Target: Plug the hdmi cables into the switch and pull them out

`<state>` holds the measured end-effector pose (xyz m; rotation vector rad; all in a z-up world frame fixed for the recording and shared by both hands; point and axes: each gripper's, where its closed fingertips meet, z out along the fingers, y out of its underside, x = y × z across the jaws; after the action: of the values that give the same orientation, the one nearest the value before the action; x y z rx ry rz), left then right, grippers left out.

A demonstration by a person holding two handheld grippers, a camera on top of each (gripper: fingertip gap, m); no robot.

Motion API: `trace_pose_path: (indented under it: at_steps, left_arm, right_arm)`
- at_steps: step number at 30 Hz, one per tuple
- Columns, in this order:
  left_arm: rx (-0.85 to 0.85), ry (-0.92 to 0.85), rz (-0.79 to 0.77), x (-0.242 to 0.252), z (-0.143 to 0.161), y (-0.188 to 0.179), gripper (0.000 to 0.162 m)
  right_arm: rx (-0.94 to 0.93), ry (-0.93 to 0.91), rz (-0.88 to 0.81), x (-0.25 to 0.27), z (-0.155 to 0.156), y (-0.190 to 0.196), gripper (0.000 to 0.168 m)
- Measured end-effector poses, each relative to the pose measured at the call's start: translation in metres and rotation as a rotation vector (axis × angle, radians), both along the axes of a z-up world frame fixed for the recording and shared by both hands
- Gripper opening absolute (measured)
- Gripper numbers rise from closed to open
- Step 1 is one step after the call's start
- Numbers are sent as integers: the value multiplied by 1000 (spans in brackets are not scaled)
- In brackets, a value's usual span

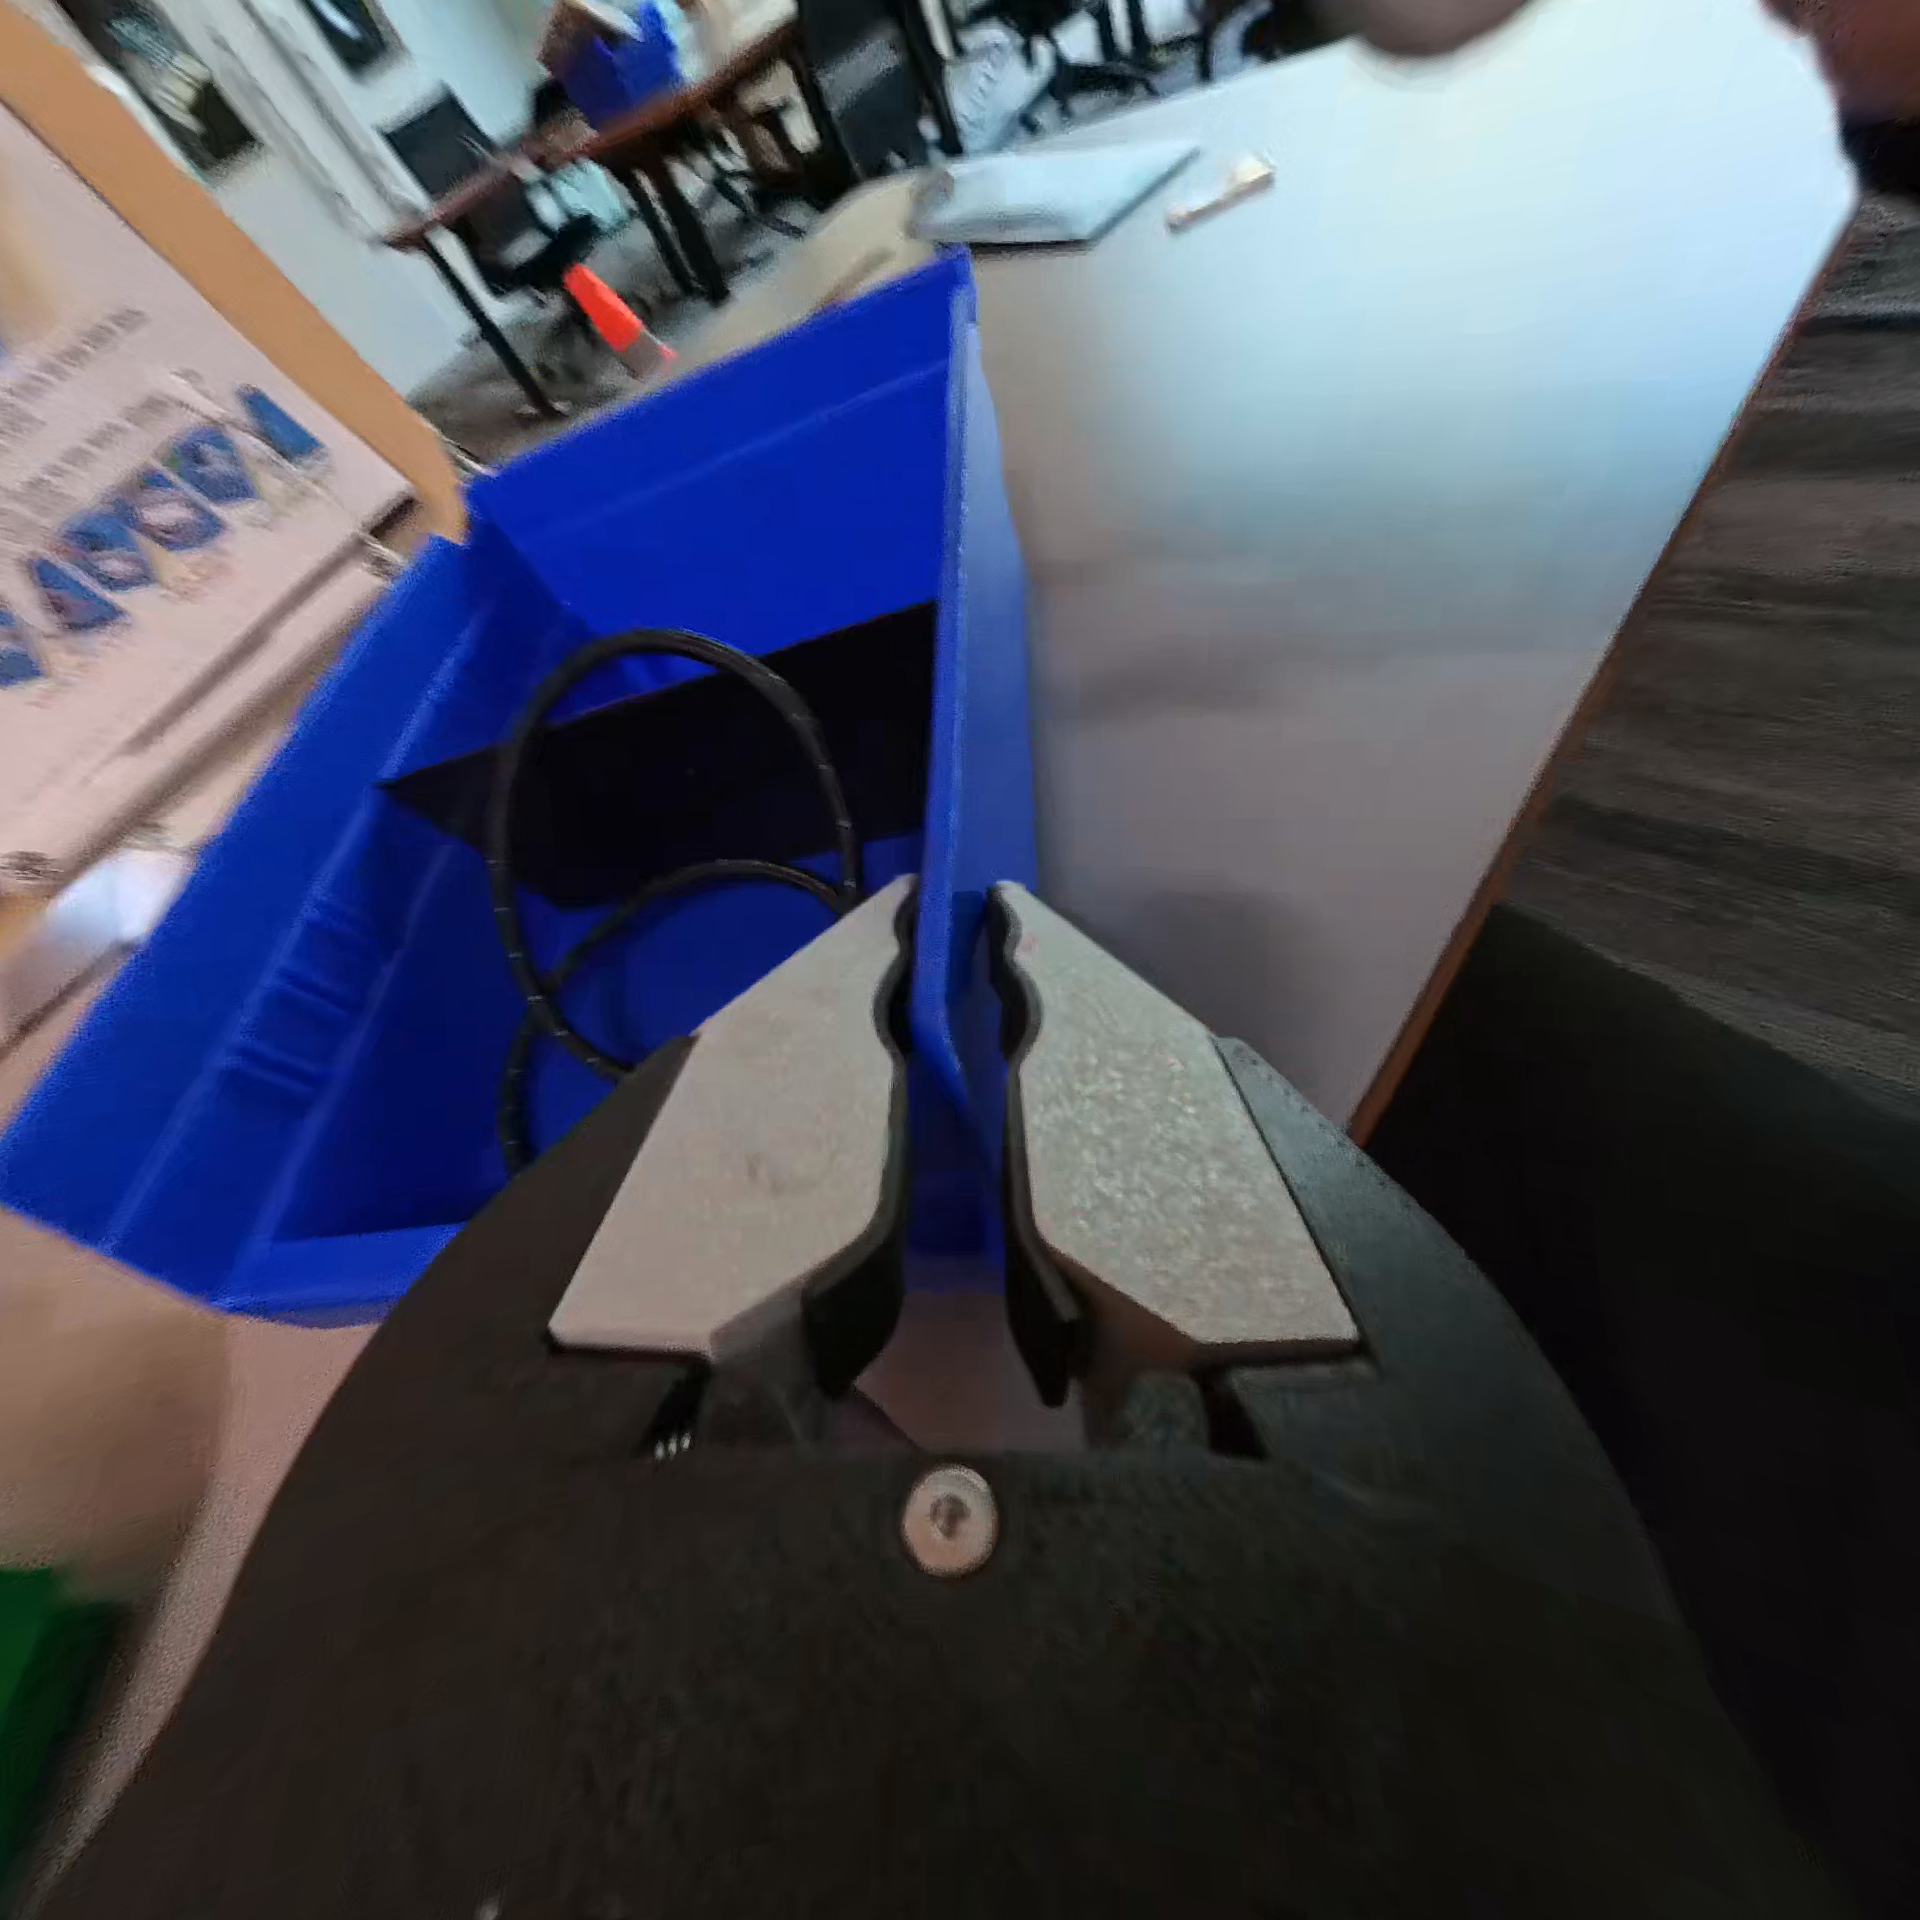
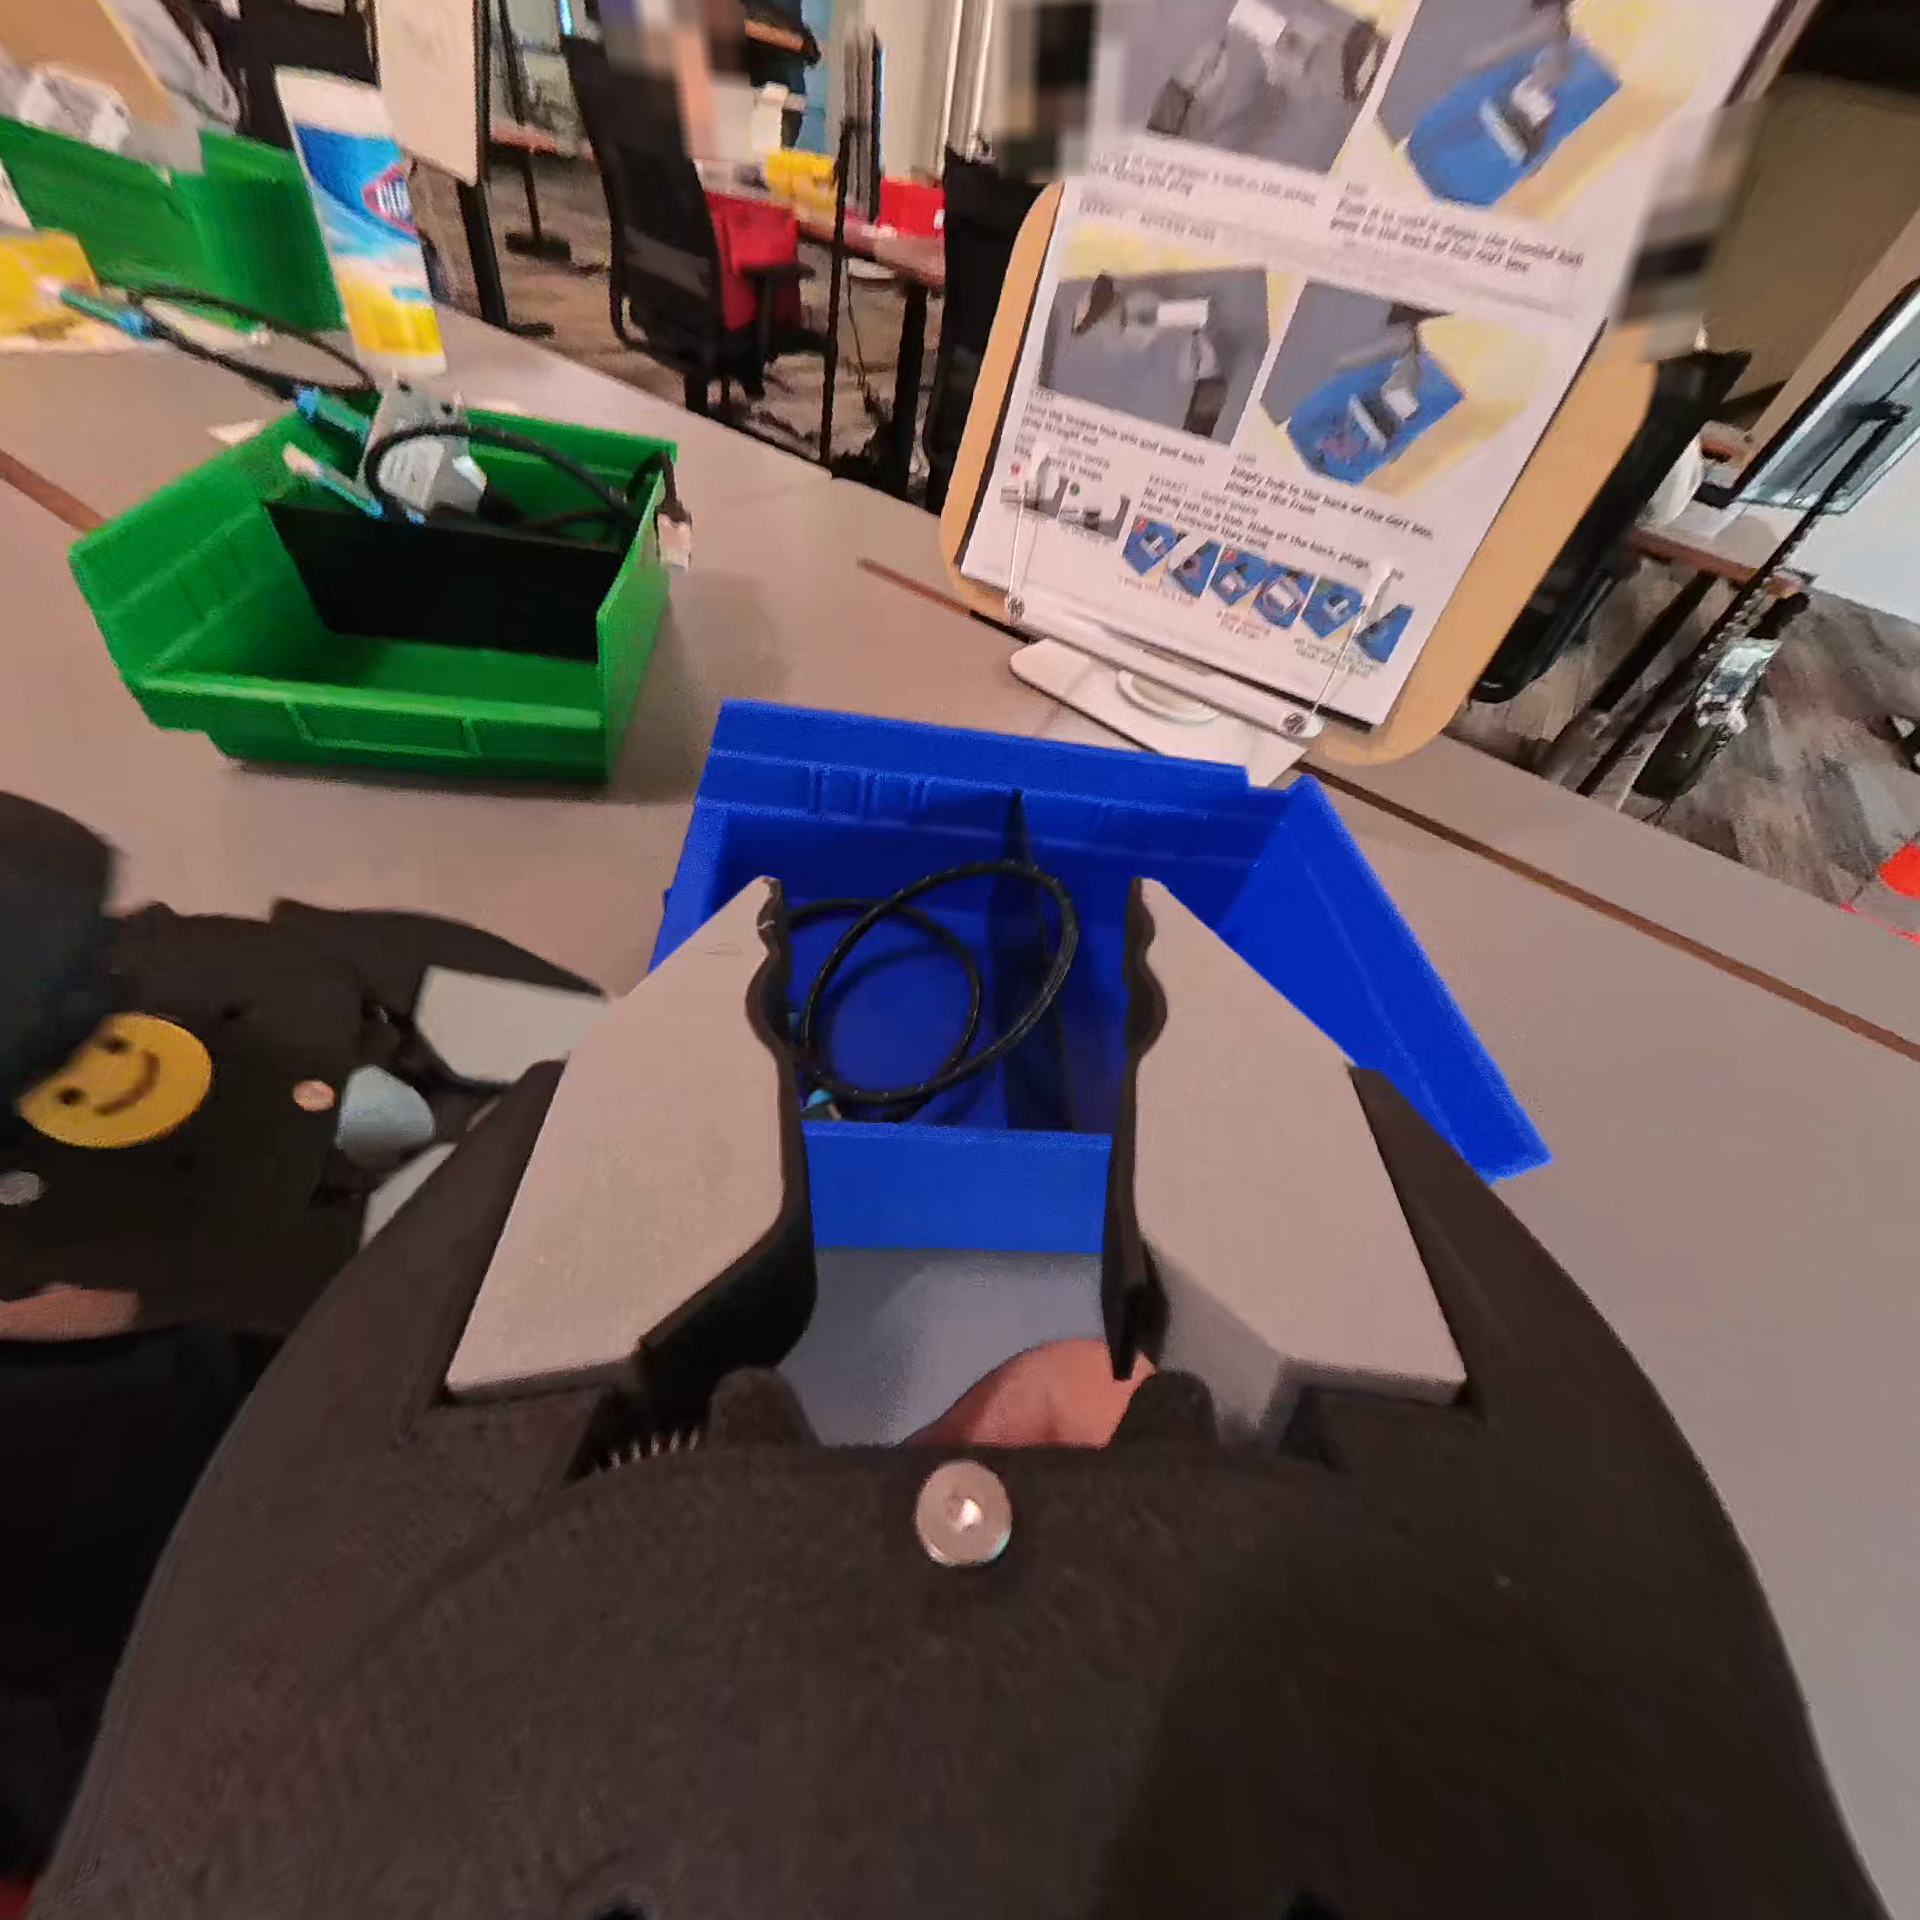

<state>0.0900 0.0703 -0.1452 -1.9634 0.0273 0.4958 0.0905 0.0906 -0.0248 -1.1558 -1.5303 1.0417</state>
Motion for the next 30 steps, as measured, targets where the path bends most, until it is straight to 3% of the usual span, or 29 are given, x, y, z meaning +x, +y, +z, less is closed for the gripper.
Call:
trace_pose_path:
  at_steps: [2, 5, 7, 12, 14, 16, 19, 21, 22, 24, 25, 28, 29, 30]
  left_arm:
    - [51, 103, 43, -8, 22, -14, 37]
    - [69, 77, 20, -9, 46, -47, 57]
    - [105, 26, 35, -20, 60, -77, 50]
    - [197, -105, 102, -64, 88, -151, 47]
    - [151, -99, 187, -94, 77, -179, 47]
    - [90, -104, 283, -124, 56, -208, 47]
    - [15, -109, 417, -159, 26, -254, 47]
    - [-23, -84, 513, -177, 12, -287, 43]
    - [-40, -60, 570, -187, 7, -305, 38]
    - [-59, -23, 603, -200, 0, -332, 0]
    - [-32, -20, 654, -209, 1, -346, 0]
    - [-53, 17, 915, -248, 0, -410, 0]
    - [-53, -13, 964, -253, -1, -424, 12]
    - [-38, -64, 973, -252, -1, -431, 34]
  right_arm:
    - [31, -29, 23, -3, -9, -9, 62]
    - [96, -106, 110, -8, -30, -40, 66]
    - [148, -159, 172, -11, -46, -65, 70]
    - [264, -276, 252, -27, -94, -113, 61]
    - [401, -283, 125, -37, -102, -96, 43]
    - [510, -333, 6, -36, -109, -66, 39]
    - [458, -409, -5, -17, -115, -39, 21]
    - [535, -466, -105, 0, -116, 5, 16]
    - [600, -484, -186, 9, -115, 35, 15]
    - [685, -487, -374, 24, -105, 103, 6]
    - [672, -485, -462, 31, -101, 134, 3]
    - [455, -553, -561, 54, -104, 175, 31]
    - [387, -508, -524, 54, -100, 167, 32]
    - [332, -438, -454, 51, -94, 152, 35]
